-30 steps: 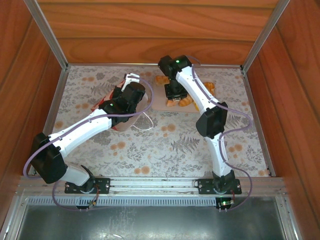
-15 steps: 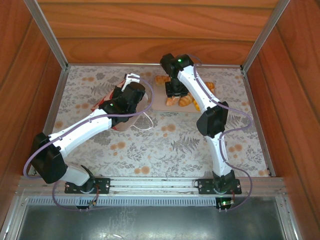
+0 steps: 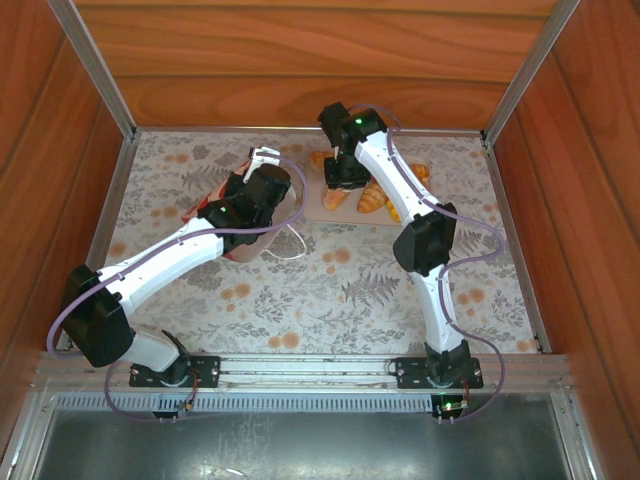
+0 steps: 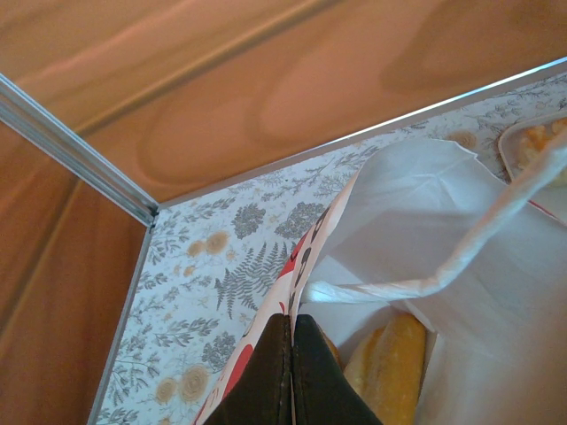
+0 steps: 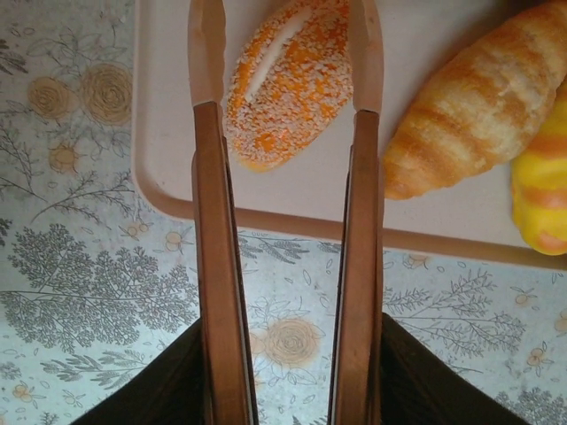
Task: Take the fake bread out of the paper bag
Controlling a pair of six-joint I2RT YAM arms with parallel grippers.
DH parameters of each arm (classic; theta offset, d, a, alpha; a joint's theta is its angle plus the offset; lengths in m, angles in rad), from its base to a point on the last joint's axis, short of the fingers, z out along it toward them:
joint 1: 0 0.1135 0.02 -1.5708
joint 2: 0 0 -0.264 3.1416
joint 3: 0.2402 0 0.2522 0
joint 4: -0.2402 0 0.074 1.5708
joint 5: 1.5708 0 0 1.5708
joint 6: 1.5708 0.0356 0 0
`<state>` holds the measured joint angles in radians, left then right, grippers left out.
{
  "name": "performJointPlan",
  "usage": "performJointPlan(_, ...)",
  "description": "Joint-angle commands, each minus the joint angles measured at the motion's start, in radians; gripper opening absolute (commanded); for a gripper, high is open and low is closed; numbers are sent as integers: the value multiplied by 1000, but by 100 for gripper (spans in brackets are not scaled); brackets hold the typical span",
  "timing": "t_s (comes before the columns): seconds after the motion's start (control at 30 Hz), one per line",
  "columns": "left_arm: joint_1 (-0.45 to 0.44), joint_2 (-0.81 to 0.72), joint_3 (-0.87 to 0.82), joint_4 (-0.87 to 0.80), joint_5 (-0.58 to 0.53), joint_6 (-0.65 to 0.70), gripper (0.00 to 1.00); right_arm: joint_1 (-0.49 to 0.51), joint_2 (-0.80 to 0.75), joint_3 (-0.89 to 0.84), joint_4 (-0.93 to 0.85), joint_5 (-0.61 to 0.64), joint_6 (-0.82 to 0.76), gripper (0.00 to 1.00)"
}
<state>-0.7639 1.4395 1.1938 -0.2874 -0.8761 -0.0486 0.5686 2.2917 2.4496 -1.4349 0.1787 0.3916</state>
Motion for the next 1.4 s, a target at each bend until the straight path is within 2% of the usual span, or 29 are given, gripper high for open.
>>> performJointPlan(0.0,9,-8,7,-2,-8,9,0,0,-73,-3,22,-10,-10,44)
performJointPlan(0.2,10,-14,8,-1,-12,12,0,28,-105,-24,50,12,0,42)
performJointPlan(0.4,9,-19,4,-2,-15,13,0,43,-136,-63,80,13,23,31)
performJointPlan(0.77,11,-24,5,-2,-13,7,0,120,-139,-202,139,-38,76,27)
performJointPlan(1.13,11,-34,0,-2,-5,1,0,123,-100,-283,142,-73,87,26)
performJointPlan(1.37,10,-32,6,-1,-4,1,0,122,-115,-334,119,-34,105,26)
